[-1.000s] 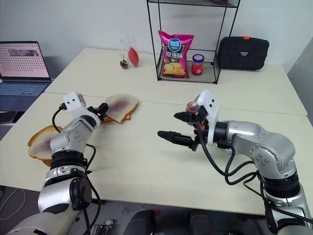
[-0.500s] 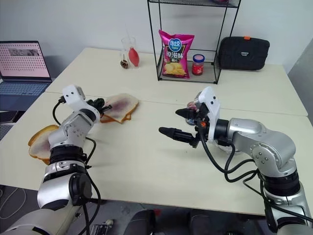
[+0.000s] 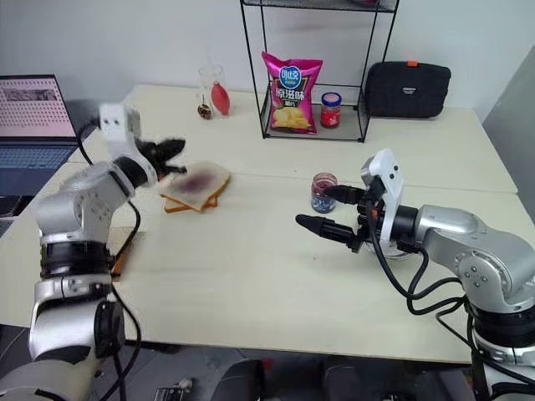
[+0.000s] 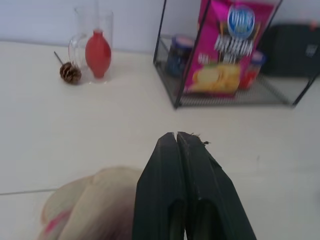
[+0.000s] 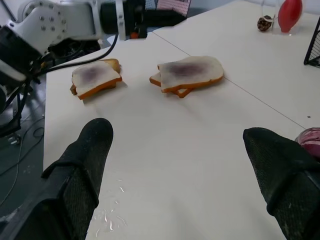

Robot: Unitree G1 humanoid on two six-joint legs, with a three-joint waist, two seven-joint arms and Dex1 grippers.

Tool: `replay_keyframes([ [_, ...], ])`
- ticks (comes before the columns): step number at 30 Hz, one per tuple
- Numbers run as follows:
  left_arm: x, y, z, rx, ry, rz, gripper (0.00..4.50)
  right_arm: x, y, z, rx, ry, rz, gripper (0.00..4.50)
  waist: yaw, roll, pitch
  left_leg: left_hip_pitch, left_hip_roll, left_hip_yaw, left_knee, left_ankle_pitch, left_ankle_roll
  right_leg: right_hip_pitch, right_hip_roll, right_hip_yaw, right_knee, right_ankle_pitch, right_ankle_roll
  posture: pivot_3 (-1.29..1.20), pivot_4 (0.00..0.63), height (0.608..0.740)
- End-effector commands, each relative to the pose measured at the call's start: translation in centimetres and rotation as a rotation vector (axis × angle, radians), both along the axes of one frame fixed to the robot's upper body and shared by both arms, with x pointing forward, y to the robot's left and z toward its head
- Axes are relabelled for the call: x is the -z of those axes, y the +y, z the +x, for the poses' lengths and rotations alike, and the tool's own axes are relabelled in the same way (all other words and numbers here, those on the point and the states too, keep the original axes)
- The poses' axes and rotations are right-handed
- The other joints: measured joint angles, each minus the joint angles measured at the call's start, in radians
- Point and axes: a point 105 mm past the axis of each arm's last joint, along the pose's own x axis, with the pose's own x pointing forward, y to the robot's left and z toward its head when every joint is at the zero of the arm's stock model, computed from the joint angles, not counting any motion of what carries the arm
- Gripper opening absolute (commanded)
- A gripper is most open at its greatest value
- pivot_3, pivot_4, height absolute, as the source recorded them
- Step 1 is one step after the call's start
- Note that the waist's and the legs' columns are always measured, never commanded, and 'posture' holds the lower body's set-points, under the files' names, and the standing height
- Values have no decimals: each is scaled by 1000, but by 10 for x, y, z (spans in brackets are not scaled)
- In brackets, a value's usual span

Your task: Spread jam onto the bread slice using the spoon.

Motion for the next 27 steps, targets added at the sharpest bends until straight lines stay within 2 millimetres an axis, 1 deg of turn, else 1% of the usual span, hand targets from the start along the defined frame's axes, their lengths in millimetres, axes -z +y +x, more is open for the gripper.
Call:
replay_keyframes([
  [1,3,-15,-21,31,-94,108,745,-8,-1,-7,1,-36,14,4500,1,0,0,0,0,1,0,0,0,0,0,0,0,1,-2,0,150,740],
  [3,15,-15,-39,-1,-109,106,1144,-5,-2,-9,4,-23,16,4500,4,-1,0,-2,1,0,0,0,0,-2,0,0,0,1,-2,0,150,740],
  [4,24,-17,-47,-1,-108,140,1304,-4,-2,-11,4,-18,17,4500,5,-1,0,-2,1,0,0,0,0,-2,0,0,0,1,-2,0,150,740],
  [5,32,-18,-53,-4,-99,154,1568,-3,-2,-11,4,-13,19,4500,5,-1,0,-2,1,0,0,0,0,-2,0,0,0,1,-2,0,150,740],
  [7,45,-16,-59,-51,-77,137,2062,-2,-2,-12,7,-6,23,4500,7,-1,0,-1,1,1,0,0,0,-1,0,1,0,1,-2,0,150,740],
  [9,53,-15,-63,-99,-60,97,2467,-2,-2,-12,8,-3,24,4500,11,-1,0,-1,1,0,1,0,0,-1,0,0,0,-1,1,0,150,740],
  [13,68,-11,-66,-220,-50,46,3116,-4,-2,-10,10,-2,27,4500,12,-1,0,0,0,1,3,1,1,0,0,1,0,2,3,0,150,740],
  [15,74,-12,-65,-254,-38,-20,3477,-4,-2,-9,10,-1,26,4500,14,-1,0,0,0,2,4,1,1,1,0,3,0,2,4,0,150,740],
  [16,75,-14,-63,-262,-37,-55,3756,-4,-2,-9,10,0,26,4500,16,-2,0,0,0,2,5,1,1,1,0,3,0,2,4,0,150,740],
  [17,76,-17,-60,-263,-34,-87,3894,-4,-2,-9,10,0,25,4500,18,-2,0,0,0,2,5,1,1,1,0,3,0,2,4,0,150,740],
  [20,78,-26,-50,-256,-37,-146,3894,-5,-2,-8,13,0,23,4500,19,-2,0,0,0,2,5,1,1,1,0,3,0,2,4,0,150,740],
  [23,79,-30,-36,-266,-61,-143,3894,-6,-2,-6,15,-3,19,4500,20,-2,0,0,0,2,5,1,1,1,0,3,0,2,4,0,150,740],
  [27,79,-39,-25,-260,-95,-126,3894,-8,-2,-6,18,-7,13,4500,20,-2,-1,0,-1,2,5,1,1,1,0,3,0,2,4,0,150,740],
])
